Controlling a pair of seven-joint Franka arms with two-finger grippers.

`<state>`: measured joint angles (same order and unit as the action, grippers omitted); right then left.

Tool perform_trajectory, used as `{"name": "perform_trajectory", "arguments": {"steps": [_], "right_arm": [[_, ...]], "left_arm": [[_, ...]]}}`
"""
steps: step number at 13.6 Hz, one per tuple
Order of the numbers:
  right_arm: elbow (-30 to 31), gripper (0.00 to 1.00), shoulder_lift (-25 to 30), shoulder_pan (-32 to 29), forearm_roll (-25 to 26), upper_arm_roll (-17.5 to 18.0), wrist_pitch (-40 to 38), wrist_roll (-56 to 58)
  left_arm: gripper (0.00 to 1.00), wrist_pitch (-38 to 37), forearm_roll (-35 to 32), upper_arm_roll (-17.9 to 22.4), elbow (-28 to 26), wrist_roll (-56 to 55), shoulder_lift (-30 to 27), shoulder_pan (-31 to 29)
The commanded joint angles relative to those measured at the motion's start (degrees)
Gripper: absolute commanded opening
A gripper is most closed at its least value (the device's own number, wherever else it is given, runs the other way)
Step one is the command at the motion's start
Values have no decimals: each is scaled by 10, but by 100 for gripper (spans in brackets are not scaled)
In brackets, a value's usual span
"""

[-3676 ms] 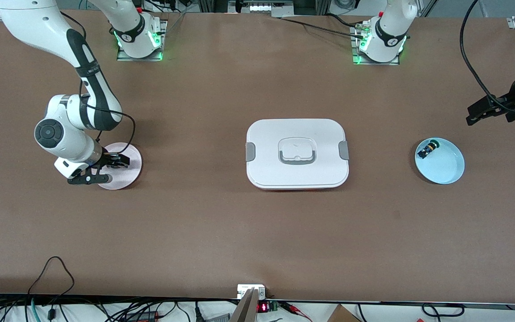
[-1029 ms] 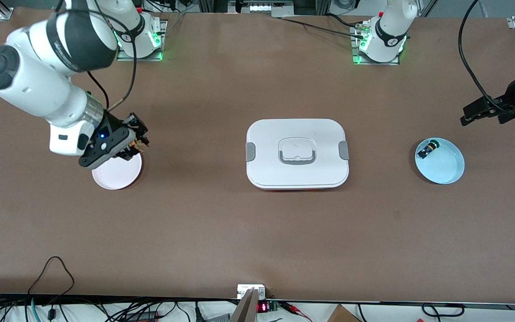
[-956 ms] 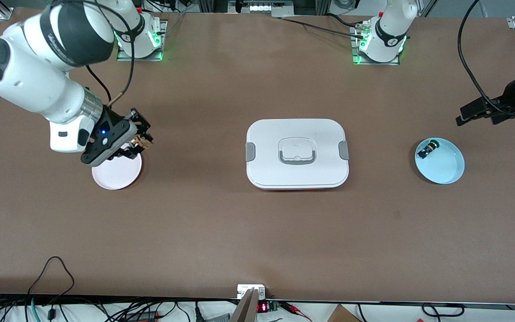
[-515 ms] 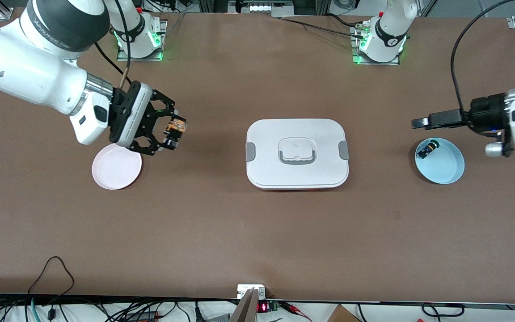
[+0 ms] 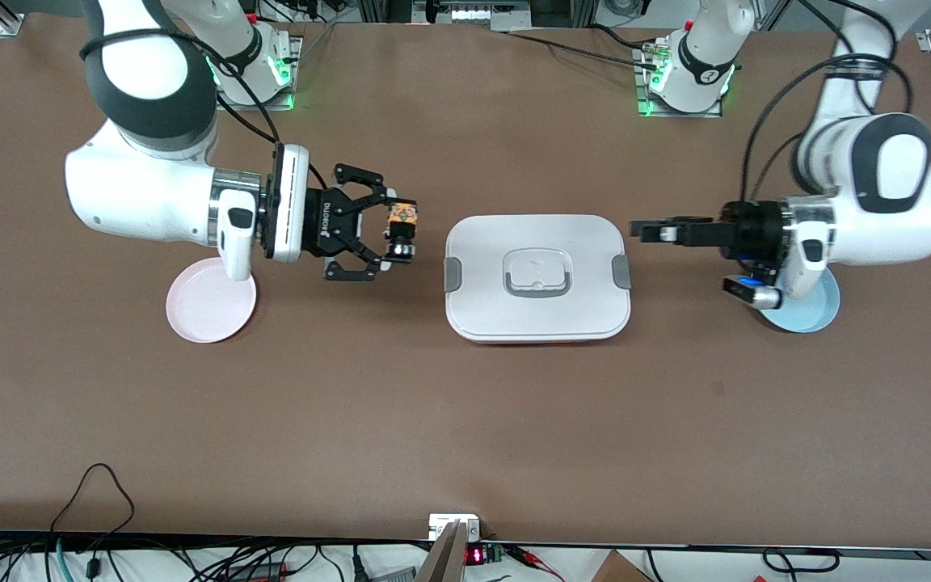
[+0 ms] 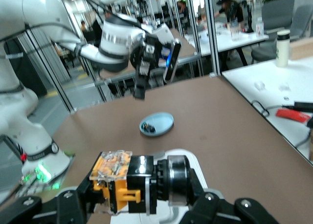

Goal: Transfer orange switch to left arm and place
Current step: 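Carry the switch above the box while the left gripper reaches toward it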

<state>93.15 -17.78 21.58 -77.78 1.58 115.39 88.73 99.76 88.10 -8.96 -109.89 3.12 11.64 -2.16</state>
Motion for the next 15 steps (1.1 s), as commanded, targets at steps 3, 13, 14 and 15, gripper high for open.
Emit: {"name": "perform_trajectory", "arguments": {"steps": [3, 13, 14, 15], "right_arm": [[-38, 11, -47, 50, -164, -3, 10, 66], [-67, 11, -59, 74, -186, -3, 49, 58], [-67, 11, -59, 74, -186, -3, 48, 58], [-67, 11, -59, 74, -186, -3, 48, 60]], "left_arm": [[100, 163, 145, -96, -4, 70, -11, 32], [100, 269, 234, -176, 15, 69, -22, 49], [100, 270, 234, -176, 15, 69, -23, 49], [100, 271, 234, -176, 20, 69, -23, 49]]}}
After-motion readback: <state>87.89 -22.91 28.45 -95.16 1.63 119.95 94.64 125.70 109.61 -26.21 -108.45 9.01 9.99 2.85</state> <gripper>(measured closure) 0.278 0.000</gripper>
